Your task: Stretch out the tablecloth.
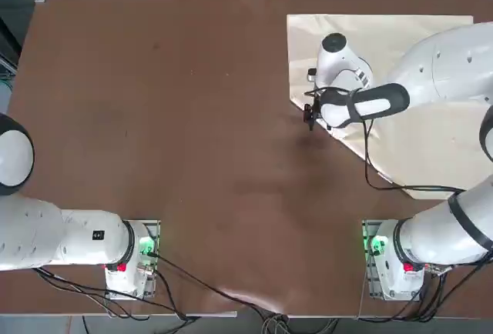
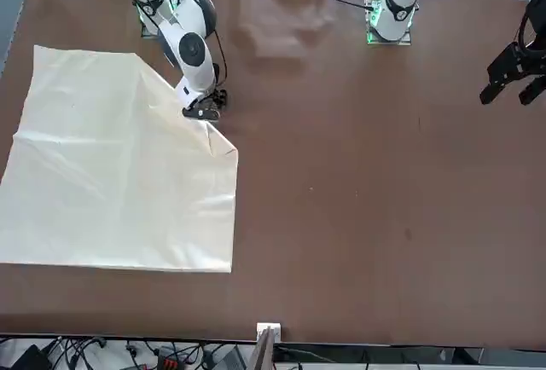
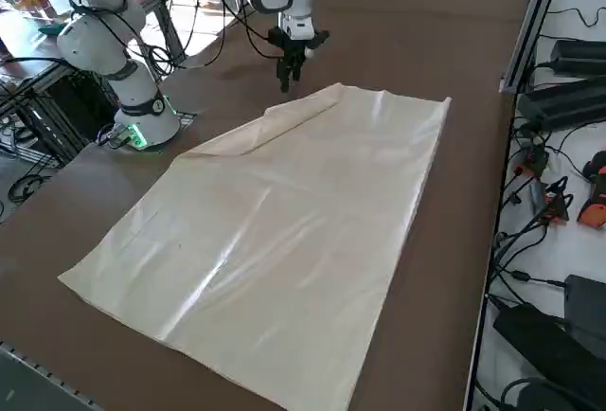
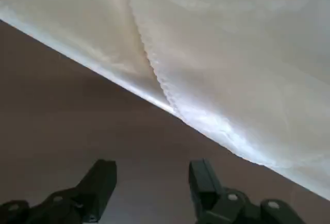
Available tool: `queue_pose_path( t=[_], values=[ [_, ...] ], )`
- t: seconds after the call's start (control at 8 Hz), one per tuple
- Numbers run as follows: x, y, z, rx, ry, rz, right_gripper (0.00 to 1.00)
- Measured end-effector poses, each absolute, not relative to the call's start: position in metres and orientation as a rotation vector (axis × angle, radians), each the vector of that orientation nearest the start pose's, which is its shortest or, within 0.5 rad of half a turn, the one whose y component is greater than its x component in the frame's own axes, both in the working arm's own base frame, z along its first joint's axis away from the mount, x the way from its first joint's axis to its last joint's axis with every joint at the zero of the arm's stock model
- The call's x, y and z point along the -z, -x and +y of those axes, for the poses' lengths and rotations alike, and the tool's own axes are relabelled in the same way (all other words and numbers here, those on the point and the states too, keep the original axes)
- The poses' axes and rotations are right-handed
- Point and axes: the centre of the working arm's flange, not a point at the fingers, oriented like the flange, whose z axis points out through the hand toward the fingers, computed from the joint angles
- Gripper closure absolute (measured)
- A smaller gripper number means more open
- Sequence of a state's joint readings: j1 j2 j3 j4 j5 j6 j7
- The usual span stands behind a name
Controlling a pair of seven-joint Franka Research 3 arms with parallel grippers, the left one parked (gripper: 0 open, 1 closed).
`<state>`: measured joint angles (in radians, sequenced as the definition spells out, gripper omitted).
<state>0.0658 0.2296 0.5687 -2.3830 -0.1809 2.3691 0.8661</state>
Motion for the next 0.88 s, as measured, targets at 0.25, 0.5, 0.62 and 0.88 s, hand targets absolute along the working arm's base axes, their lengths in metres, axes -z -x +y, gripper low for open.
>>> queue_pose_path(
  t=[0.25,0.5,0.62,0.88],
  values=[
    [-0.213,-0.376,0.284,-0.286,3.264,0.177,0.14],
    [-0.201,-0.371,0.272,-0.325,3.27,0.203,0.14],
    [-0.197,-0.371,0.265,-0.339,3.272,0.224,0.14],
    [-0.195,-0.373,0.256,-0.345,3.272,0.243,0.14]
  ],
)
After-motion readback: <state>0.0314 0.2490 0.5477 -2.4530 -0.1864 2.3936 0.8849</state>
